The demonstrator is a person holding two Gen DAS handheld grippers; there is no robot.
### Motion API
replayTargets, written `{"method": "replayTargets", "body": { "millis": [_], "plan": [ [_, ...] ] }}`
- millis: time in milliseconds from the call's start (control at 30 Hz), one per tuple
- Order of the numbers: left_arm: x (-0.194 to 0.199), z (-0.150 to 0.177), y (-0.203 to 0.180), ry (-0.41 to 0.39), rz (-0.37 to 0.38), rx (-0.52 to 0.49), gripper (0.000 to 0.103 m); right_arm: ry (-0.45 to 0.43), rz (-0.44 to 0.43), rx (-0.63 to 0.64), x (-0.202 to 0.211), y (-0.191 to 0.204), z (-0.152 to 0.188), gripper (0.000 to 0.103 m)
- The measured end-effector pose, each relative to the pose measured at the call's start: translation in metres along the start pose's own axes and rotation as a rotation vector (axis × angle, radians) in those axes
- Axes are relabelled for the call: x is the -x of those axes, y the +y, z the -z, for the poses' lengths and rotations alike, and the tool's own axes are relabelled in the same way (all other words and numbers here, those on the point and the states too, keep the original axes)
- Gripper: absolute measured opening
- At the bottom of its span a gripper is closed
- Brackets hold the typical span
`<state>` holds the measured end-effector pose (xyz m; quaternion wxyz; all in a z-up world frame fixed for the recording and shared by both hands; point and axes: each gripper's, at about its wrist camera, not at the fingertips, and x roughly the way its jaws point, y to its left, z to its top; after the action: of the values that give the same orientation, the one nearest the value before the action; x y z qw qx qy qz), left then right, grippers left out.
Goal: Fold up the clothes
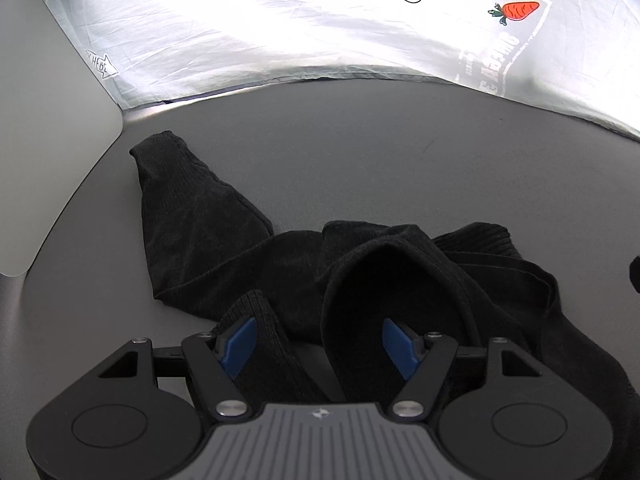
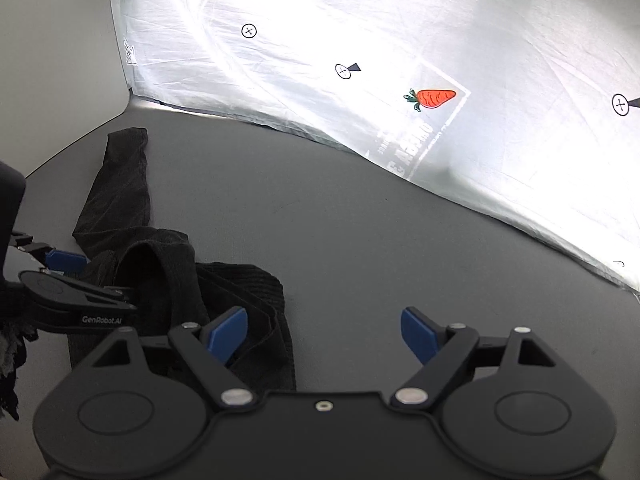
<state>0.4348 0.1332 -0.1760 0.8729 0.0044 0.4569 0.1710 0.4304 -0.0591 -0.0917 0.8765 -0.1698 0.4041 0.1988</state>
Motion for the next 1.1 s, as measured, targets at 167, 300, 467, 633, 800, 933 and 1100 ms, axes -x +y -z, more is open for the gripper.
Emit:
{"method": "replayTargets", "body": {
  "millis": [167, 300, 467, 633, 800, 933, 1100],
  "plan": [
    [-0.025, -0.012, 0.006, -0.147, -0.129, 0.027, 0.071, 0.007, 0.017, 0.062, -0.016, 0.012, -0.002, 0.085],
    [0.007, -0.027, 0.027, -0.286, -0.049, 0.100, 0.071, -0.044, -0.012, 0.107, -0.011, 0.018, -0.006, 0.085],
    [0.061, -0.040, 0.034, -0.403, 0.079, 0.077, 0.071, -0.168, -0.143, 0.187, 0.010, 0.030, -0.019, 0.088],
    [0.095, -0.042, 0.030, -0.452, 0.135, 0.055, 0.071, -0.285, -0.184, 0.286, 0.024, 0.046, -0.033, 0.088],
    [0.113, -0.036, 0.021, -0.485, 0.145, 0.027, 0.071, -0.374, -0.119, 0.315, 0.028, 0.054, -0.043, 0.089],
    [0.120, -0.033, 0.018, -0.493, 0.137, 0.023, 0.071, -0.424, -0.084, 0.372, 0.022, 0.064, -0.048, 0.090],
    [0.128, -0.033, 0.018, -0.507, 0.137, 0.042, 0.070, -0.517, 0.027, 0.383, 0.011, 0.067, -0.055, 0.090]
  ]
}}
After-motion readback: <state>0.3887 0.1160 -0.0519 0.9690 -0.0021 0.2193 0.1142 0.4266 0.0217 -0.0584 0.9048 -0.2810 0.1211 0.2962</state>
